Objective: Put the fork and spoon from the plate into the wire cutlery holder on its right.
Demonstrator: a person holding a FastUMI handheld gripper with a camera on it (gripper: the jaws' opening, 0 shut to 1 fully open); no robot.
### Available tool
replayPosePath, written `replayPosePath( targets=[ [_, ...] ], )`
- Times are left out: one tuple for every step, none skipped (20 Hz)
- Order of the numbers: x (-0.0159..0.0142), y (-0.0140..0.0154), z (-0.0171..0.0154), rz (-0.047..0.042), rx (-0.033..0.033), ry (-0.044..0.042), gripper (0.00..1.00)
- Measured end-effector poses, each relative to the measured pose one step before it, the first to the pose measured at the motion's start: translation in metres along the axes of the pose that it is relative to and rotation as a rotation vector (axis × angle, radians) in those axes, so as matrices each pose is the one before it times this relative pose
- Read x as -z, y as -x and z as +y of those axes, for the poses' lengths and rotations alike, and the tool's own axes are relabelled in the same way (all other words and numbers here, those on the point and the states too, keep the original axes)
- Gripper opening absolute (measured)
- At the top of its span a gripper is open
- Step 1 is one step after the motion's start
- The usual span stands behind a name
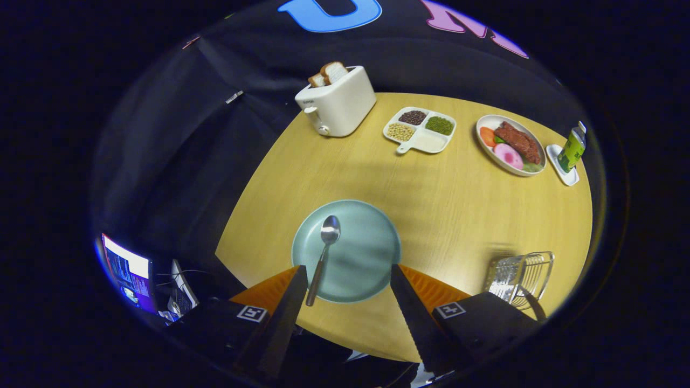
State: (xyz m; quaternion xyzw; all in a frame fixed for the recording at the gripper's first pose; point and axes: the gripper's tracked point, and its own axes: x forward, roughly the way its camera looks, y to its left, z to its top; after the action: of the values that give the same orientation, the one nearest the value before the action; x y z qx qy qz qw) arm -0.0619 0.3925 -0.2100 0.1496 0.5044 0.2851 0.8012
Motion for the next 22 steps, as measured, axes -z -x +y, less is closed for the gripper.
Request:
replayPosePath(
  targets=[
    [0.00442, -0.01286, 0.00769, 0.01495, -0.00154, 0.00265, 0.95],
    [0.00475, -0.01335, 0.00604, 0.01568, 0.00400, 0.00668, 0.95],
    [0.00553, -0.01218, 0.00561, 0.02151, 0.00417, 0.00905, 0.96],
    [0.00464, -0.01298, 0.00669, 0.01655, 0.00271, 0.00805, 0.95],
    [0.00408, -0.01224, 0.00475, 0.01708, 0.00642, 0.00938, 0.94],
    [0.00341, -0.01054, 0.00319, 0.01532, 0.01058, 0.00866, 0.91],
    [0.00369, -0.01023, 0.00201, 0.01977, 0.01301, 0.01145, 0.89],
    [0.00261, -0.00612, 0.00501, 0.01628, 0.01237, 0.00704, 0.89],
    [0.00223, -0.00776, 0.00174, 0.01200, 0.00918, 0.00286, 0.89],
    [0.00254, -0.00692, 0.00054, 0.01054, 0.01059, 0.00093, 0.89],
    [0.00169, -0.00730, -0.00106, 0.01046, 0.01300, -0.00145, 0.85],
    [0.00293, -0.00737, -0.00387, 0.01254, 0.00933, -0.00325, 0.84],
    [0.00128, -0.00509, -0.00073, 0.00871, 0.00811, -0.00420, 0.84],
    [0.00144, -0.00478, 0.00084, 0.00779, 0.00547, -0.00466, 0.84],
    [0.00121, -0.00243, -0.00207, 0.01221, 0.01682, -0.00194, 0.79],
    [0.00115, -0.00418, -0.00128, 0.00937, 0.01470, -0.00119, 0.75],
    [0.00030, -0.00272, -0.00289, 0.00698, 0.02223, 0.00155, 0.71],
    [-0.00369, -0.00063, -0.00140, -0.00838, 0.01447, -0.00146, 0.65],
    [0.00131, -0.00025, -0.00197, 0.00810, 0.01804, 0.00548, 0.58],
    [-0.00120, 0.00009, -0.00452, 0.00404, 0.02440, 0.00692, 0.51],
    [0.00058, -0.00221, -0.00612, 0.00700, 0.03225, 0.00773, 0.45],
    [-0.00052, 0.00059, -0.00455, 0.00544, 0.01860, -0.00241, 0.37]
  ],
)
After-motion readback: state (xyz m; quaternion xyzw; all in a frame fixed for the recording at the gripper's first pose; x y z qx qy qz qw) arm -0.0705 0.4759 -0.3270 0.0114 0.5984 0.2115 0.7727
